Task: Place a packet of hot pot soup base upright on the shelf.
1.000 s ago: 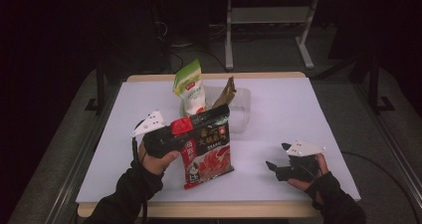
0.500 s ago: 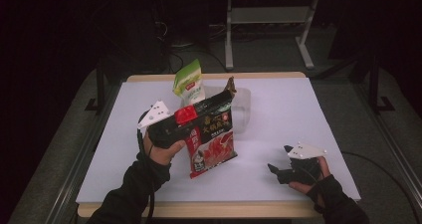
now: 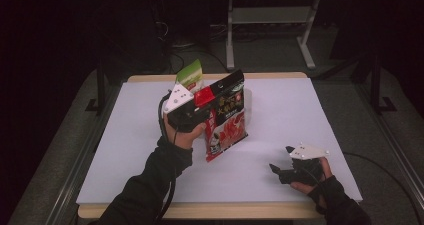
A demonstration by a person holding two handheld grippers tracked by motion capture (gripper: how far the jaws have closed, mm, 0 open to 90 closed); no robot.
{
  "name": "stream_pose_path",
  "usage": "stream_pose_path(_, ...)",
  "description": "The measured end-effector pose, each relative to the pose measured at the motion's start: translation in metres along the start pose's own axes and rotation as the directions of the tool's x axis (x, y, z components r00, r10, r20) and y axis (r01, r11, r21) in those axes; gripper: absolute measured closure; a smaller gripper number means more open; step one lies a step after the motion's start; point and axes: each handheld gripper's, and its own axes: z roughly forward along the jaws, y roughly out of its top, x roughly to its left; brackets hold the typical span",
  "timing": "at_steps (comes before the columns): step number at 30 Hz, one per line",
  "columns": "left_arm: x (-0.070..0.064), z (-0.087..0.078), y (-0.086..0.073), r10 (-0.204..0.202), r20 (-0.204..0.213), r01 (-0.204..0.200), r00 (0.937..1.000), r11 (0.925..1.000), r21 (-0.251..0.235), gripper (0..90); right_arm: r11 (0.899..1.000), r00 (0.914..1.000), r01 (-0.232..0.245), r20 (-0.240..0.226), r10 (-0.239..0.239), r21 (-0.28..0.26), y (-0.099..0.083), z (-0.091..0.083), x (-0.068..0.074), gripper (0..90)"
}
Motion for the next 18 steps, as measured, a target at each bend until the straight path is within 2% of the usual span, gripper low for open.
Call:
stream_pose_path(3,-0.001,0.01,0.005,0.023,-0.047,-0.022,0.9987,0.9997,0.004,78.1,1.0,1.0,0.0,-0.003,0.0,0.007,0.0,0.0,0.001,16.9)
stream_pose_path(4,-0.002,0.013,0.006,0.041,-0.06,-0.04,0.9973,0.9991,0.009,78.1,1.0,1.0,-0.002,-0.007,0.002,0.004,0.001,0.0,0.002,16.9)
stream_pose_path(9,0.0,0.03,0.013,0.05,-0.096,-0.047,0.9941,0.9985,0.029,78.2,1.0,0.9998,0.014,-0.01,-0.014,0.011,0.003,0.002,0.005,16.9)
stream_pose_path(13,-0.002,0.045,0.018,0.073,-0.133,-0.069,0.9884,0.9969,0.039,78.1,0.999,0.9993,0.037,-0.01,-0.037,0.018,0.006,0.005,0.008,16.9)
stream_pose_path(14,-0.003,0.048,0.019,0.092,-0.139,-0.086,0.986,0.9951,0.05,78.1,0.999,0.9988,0.048,-0.011,-0.048,0.02,0.006,0.006,0.009,16.9)
stream_pose_path(18,-0.006,0.063,0.022,0.093,-0.155,-0.085,0.9835,0.9947,0.057,78.1,0.997,0.9971,0.074,-0.019,-0.074,0.033,0.007,0.009,0.013,16.9)
